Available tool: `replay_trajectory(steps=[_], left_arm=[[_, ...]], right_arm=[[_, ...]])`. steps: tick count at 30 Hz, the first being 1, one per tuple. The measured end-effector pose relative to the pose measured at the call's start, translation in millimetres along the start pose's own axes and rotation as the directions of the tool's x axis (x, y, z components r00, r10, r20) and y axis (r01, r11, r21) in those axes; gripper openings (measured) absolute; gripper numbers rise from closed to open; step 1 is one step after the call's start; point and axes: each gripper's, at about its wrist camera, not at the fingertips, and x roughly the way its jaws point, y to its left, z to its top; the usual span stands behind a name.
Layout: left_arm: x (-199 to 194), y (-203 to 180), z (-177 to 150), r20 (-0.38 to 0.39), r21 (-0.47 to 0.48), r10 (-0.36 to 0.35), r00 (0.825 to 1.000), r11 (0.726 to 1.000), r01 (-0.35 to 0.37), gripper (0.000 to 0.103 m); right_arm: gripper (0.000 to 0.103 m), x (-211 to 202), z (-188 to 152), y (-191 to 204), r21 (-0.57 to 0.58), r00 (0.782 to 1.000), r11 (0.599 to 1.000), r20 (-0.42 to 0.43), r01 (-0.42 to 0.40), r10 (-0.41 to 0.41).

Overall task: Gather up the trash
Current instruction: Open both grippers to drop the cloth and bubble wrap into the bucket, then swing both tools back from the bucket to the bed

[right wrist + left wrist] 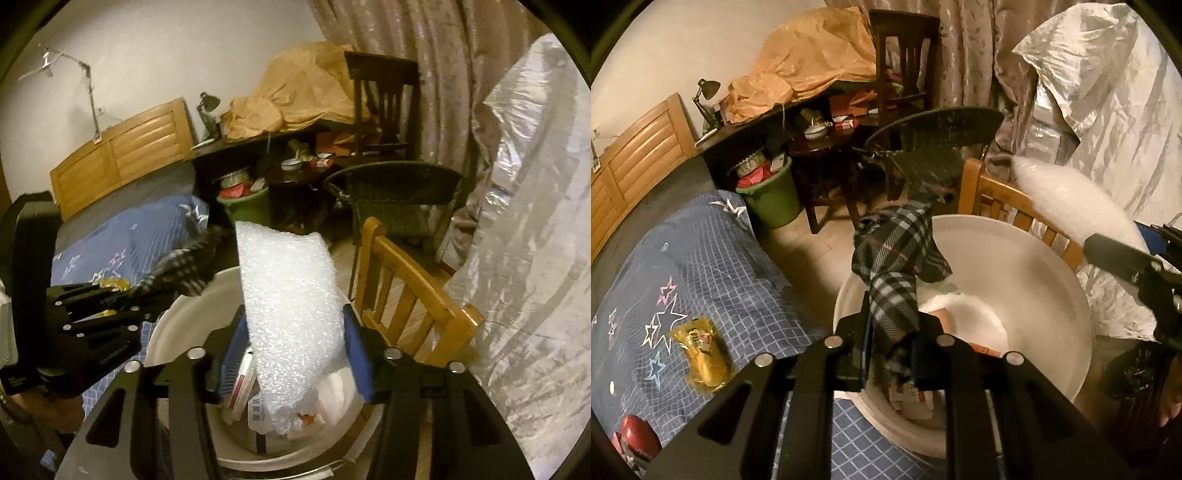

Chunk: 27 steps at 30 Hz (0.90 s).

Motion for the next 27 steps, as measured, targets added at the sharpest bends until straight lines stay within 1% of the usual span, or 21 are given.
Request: replay_trajectory(steps=[1,3,4,15,17,19,22,24,25,27], left_arm=[[1,0,0,-0.004,0.000,0.004,1.000,1.000,-0.004,0.034],[1,1,-1,0.005,-0.001,0.016,1.000,1.000,-0.016,0.042],[1,1,-2,0.005,-0.003,0.018,1.000,1.000,-0.018,0.044],[-4,8,-4,0.008,-0.018,0.038,0.999,0.999,-0.038,0.044],[-8,11,-7,0.015,-0.020,0.056,0.998,0.998,-0.056,0.048],[-18,19,-16,0.040,-0.034,0.104,0.994,0.994,-0.102,0.059],[-30,38,-34,0.050,-0.071,0.140,0.989,0.988,-0.136,0.063],[-40,58,-53,0.042,-0.115,0.174,0.984,0.979,-0.169,0.065],[-44,68,-62,0.035,-0.139,0.187,0.982,0.974,-0.181,0.067],[-55,95,-88,0.009,-0.209,0.221,0.975,0.954,-0.215,0.068]], right_arm=[[0.071,1,0,2,-0.003,1.000,1.000,-0.001,0.007,-0.007],[0.073,2,1,3,-0.008,1.000,1.000,0.001,0.010,-0.010],[0.073,3,0,3,-0.006,1.000,1.000,0.002,0.009,-0.009],[0.073,5,-7,3,0.015,1.000,1.000,0.005,0.006,-0.006],[0.073,2,-8,6,0.019,1.000,1.000,0.020,-0.003,0.003],[0.073,-4,-9,10,0.023,0.999,0.999,0.046,-0.023,0.022],[0.073,-14,-14,26,0.012,0.993,0.998,0.105,-0.058,0.056],[0.073,-21,-20,43,-0.007,0.986,0.996,0.146,-0.086,0.086],[0.073,-24,-21,51,-0.016,0.982,0.995,0.158,-0.097,0.099],[0.073,-28,-27,72,-0.040,0.974,0.991,0.184,-0.131,0.136]])
